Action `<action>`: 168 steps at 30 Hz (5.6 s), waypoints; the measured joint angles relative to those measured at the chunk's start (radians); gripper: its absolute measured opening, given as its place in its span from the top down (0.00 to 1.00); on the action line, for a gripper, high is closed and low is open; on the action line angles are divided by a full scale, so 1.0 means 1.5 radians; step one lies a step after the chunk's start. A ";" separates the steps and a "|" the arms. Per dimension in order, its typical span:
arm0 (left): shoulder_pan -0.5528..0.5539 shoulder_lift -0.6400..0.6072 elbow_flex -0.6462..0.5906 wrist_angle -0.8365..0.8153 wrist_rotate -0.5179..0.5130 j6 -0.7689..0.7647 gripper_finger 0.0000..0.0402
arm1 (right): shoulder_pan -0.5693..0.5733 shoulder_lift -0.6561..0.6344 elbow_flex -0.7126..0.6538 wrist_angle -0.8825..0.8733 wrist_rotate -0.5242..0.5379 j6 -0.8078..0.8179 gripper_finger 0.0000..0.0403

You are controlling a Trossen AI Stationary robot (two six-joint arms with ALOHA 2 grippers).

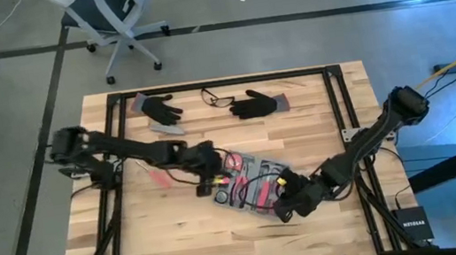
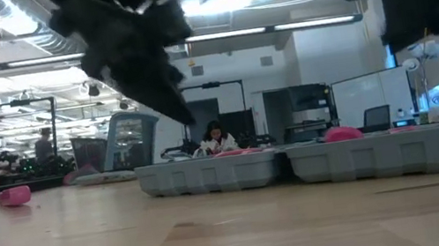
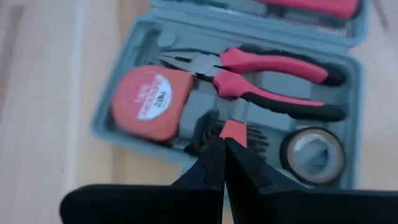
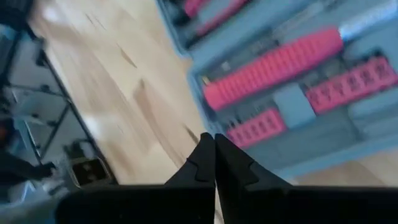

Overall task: Prefit tool cases
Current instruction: Put the orange multi bit set into the gray prefit tool case

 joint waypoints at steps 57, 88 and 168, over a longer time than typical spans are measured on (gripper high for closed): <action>-0.015 0.120 0.040 -0.010 0.018 -0.125 1.00 | -0.050 0.170 0.011 0.088 -0.081 0.087 1.00; -0.014 0.121 0.040 0.004 0.018 -0.121 1.00 | -0.053 0.216 0.035 0.050 -0.224 -0.011 1.00; -0.022 0.120 0.039 0.021 0.010 -0.150 1.00 | -0.191 0.154 0.202 -0.245 -0.325 -0.253 1.00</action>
